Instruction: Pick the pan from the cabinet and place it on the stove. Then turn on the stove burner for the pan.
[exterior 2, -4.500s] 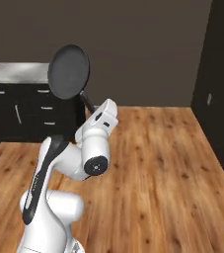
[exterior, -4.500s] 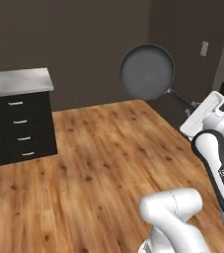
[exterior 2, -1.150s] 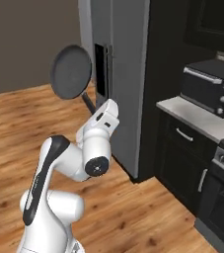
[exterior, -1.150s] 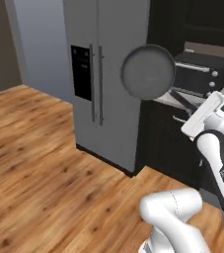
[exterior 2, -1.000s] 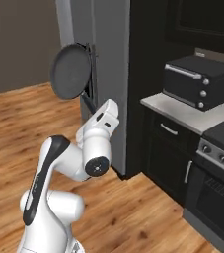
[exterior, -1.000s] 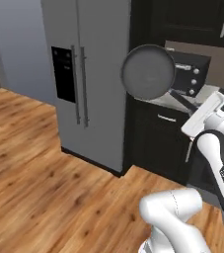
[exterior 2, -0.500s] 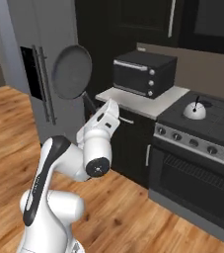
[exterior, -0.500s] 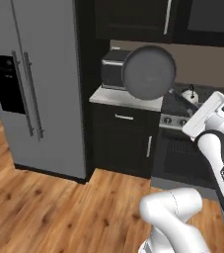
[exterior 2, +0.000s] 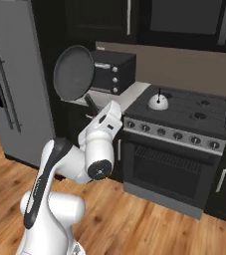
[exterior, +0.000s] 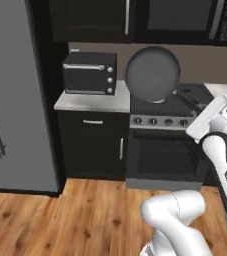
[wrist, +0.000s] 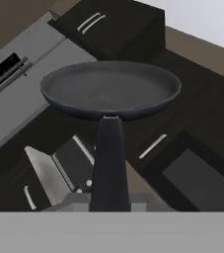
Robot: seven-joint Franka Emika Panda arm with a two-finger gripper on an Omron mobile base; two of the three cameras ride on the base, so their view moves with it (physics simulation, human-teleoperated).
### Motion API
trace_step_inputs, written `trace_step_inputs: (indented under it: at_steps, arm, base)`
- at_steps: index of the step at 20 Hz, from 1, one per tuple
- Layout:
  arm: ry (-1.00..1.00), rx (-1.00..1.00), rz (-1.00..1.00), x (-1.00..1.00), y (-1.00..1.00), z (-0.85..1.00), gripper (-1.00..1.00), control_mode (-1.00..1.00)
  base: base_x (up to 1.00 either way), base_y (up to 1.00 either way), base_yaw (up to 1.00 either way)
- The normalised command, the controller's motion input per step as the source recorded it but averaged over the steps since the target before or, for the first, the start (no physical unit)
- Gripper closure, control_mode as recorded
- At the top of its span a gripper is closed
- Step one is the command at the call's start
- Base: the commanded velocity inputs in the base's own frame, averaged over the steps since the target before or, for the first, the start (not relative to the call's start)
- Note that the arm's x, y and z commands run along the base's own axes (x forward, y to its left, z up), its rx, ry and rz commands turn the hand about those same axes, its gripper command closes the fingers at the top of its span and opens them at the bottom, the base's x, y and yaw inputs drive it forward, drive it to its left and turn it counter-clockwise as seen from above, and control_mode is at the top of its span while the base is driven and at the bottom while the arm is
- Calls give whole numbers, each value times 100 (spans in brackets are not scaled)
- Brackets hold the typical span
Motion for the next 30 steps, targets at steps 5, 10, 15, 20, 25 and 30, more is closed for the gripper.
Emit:
trace_step_inputs:
  at_steps: [5, 10, 15, 20, 25, 30]
  arm:
    - [0, 0, 0, 0, 0, 0, 100, 100]
    - [0, 0, 0, 0, 0, 0, 100, 100]
    - [0, 0, 0, 0, 0, 0, 100, 100]
    - [0, 0, 0, 0, 0, 0, 100, 100]
    - [0, 0, 0, 0, 0, 0, 100, 100]
    - [0, 0, 0, 0, 0, 0, 100, 100]
  base:
    - [27, -38, -32]
    - [35, -39, -30]
    - [43, -38, -25]
    - [60, -8, -7]
    - [62, 0, 0]
    - [56, 10, 0]
